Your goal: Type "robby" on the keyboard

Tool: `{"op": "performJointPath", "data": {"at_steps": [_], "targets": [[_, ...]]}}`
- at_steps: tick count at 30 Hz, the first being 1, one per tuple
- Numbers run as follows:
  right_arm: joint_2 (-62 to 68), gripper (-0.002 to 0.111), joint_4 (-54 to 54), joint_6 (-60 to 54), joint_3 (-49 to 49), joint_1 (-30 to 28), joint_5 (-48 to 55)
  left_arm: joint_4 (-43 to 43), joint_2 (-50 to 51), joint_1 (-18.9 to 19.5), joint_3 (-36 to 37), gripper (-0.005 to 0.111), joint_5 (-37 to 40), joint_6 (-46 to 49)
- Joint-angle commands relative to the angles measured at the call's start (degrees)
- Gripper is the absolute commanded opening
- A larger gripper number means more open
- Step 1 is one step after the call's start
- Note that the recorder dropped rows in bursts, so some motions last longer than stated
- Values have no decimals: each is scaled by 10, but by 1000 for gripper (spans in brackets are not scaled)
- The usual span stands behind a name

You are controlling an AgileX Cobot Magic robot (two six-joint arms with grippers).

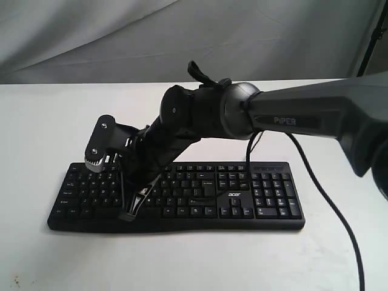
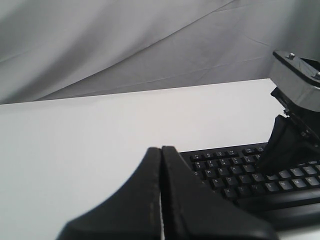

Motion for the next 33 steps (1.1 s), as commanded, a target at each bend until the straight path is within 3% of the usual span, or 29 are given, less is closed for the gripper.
{"op": "performJointPath", "data": {"at_steps": [1,33], "targets": [[3,0,2,3,-4,0,9,3,-2,-3,2,0,-3,-2],[23,0,3,6,-4,0,11,3,-2,-3,2,0,-3,-2]]}}
